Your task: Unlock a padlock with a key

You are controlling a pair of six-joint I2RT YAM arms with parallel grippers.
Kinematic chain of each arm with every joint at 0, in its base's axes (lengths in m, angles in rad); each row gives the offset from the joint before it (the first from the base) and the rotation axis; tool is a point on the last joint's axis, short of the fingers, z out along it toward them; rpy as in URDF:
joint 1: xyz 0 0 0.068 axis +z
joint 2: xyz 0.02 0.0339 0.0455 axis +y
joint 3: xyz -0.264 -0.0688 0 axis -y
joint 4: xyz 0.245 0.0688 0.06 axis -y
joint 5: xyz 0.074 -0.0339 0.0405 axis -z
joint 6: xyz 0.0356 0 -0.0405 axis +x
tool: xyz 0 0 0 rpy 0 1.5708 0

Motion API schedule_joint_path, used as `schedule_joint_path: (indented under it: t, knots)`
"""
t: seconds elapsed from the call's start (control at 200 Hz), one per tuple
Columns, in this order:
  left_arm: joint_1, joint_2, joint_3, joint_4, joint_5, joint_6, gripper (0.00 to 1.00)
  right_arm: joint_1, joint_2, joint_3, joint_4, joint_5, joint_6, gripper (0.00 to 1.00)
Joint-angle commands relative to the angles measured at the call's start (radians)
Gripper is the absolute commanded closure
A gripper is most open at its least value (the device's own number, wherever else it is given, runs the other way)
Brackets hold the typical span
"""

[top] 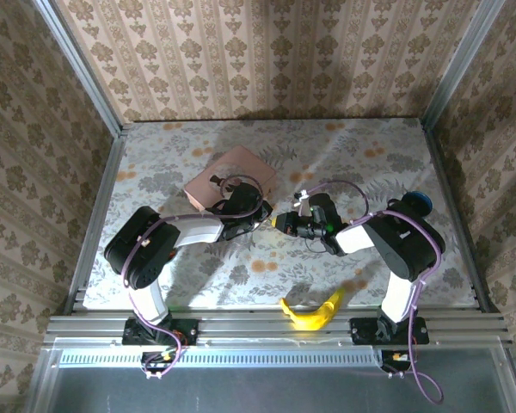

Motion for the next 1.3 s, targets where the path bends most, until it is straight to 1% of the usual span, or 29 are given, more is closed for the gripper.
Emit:
schedule_joint_path:
  t: [0.0,0.285,0.385,0.595,0.925,1.295]
  knots:
    - [-0.043,0.031,-0.025,-0.001,0.248,-0.106,1.00,0.010,-0.006,0.064,0.133,-0.032,0.030,1.00]
    - [-0.046,0.024,-0.033,-0.011,0.257,-0.094,1.00,-0.028,0.090,0.099,0.312,-0.083,0.160,1.00]
    - [-0.049,0.030,-0.030,-0.004,0.262,-0.095,1.00,-0.036,0.107,0.109,0.346,-0.097,0.191,1.00]
    - [-0.055,0.047,-0.014,-0.002,0.275,-0.096,1.00,-0.020,0.067,0.109,0.244,-0.058,0.134,1.00]
    - [-0.051,0.021,-0.054,0.021,0.240,-0.131,1.00,-0.013,-0.047,0.043,0.074,-0.019,0.026,1.00]
    - [-0.050,0.021,-0.074,0.039,0.239,-0.162,1.00,-0.013,-0.050,-0.042,0.130,-0.008,0.053,1.00]
